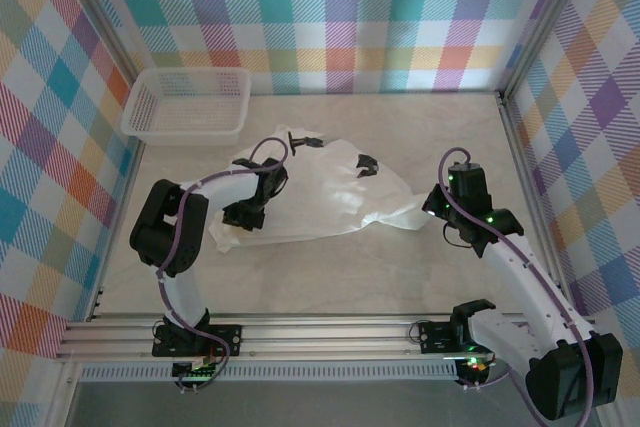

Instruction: Fold the inside-out t-shirt

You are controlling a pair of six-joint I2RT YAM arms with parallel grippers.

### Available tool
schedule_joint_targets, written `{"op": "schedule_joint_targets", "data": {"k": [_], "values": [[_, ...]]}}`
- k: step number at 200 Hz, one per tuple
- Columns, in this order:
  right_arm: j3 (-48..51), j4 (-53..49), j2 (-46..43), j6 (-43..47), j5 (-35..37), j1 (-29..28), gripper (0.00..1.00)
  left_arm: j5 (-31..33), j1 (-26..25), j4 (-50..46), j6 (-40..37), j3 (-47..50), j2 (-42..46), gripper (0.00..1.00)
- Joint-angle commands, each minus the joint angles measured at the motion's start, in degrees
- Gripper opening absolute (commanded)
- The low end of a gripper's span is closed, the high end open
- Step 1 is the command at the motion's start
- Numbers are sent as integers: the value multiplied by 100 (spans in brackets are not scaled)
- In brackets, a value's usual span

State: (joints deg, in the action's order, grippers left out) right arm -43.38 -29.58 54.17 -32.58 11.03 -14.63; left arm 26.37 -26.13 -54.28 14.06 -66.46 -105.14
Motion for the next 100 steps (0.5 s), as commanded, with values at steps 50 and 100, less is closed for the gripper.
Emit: {"op": "schedule_joint_targets", "data": {"k": [50,100], "values": [[-22,32,-47,-25,-30,21,0,-233,182,259,37,540,738,30],[-22,57,-25,-28,-48,17,0,-701,455,555,70,839,1130,32]]}}
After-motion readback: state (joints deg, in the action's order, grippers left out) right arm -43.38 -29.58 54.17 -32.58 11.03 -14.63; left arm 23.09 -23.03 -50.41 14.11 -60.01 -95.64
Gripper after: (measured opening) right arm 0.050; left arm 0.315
